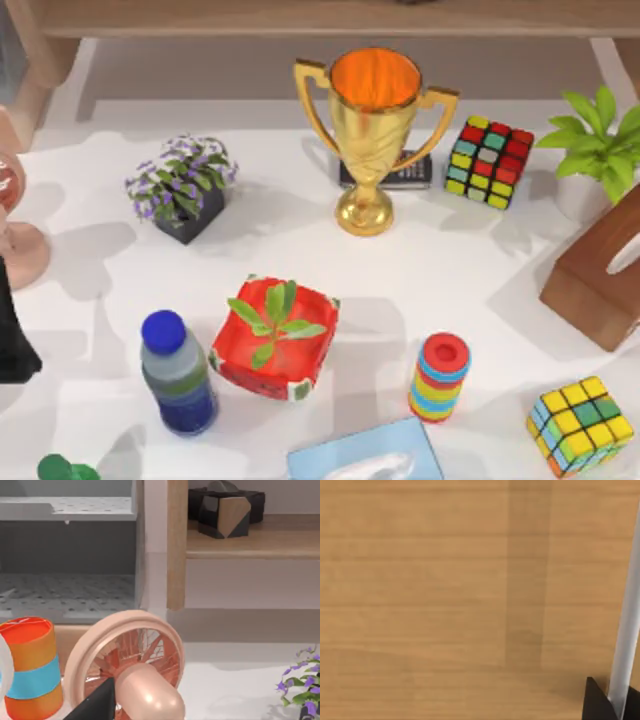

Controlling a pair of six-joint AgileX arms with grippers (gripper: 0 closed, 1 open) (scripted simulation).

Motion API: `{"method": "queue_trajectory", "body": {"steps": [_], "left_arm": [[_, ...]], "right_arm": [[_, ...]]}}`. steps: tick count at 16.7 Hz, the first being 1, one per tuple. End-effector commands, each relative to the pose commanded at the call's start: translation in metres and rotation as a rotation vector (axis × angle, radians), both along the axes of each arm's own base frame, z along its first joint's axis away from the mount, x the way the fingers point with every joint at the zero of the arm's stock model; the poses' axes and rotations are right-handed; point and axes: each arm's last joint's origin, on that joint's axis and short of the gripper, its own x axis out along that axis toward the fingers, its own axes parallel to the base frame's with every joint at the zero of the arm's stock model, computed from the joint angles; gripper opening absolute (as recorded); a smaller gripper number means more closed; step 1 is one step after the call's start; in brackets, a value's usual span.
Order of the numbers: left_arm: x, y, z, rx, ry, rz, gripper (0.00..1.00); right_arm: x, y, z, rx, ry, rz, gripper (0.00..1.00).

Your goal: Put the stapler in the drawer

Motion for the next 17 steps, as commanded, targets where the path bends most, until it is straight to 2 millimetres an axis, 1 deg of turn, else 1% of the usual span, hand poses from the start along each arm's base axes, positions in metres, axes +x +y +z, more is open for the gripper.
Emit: {"method": "queue_trajectory", "body": {"steps": [1, 14, 15, 17], "left_arm": [[0.0000, 0.0000, 0.0000, 0.000, 0.000, 0.000, 1.00], [0.0000, 0.0000, 0.0000, 0.000, 0.000, 0.000, 1.00], [0.0000, 0.0000, 0.0000, 0.000, 0.000, 0.000, 1.00], [0.0000, 0.0000, 0.0000, 0.000, 0.000, 0.000, 1.00]], "right_arm": [[0.0000, 0.0000, 0.0000, 0.000, 0.000, 0.000, 0.00], [0.0000, 0.0000, 0.0000, 0.000, 0.000, 0.000, 0.98], [0.0000, 0.0000, 0.0000, 0.000, 0.000, 0.000, 1.00], [0.0000, 0.0000, 0.0000, 0.000, 0.000, 0.000, 1.00]]}}
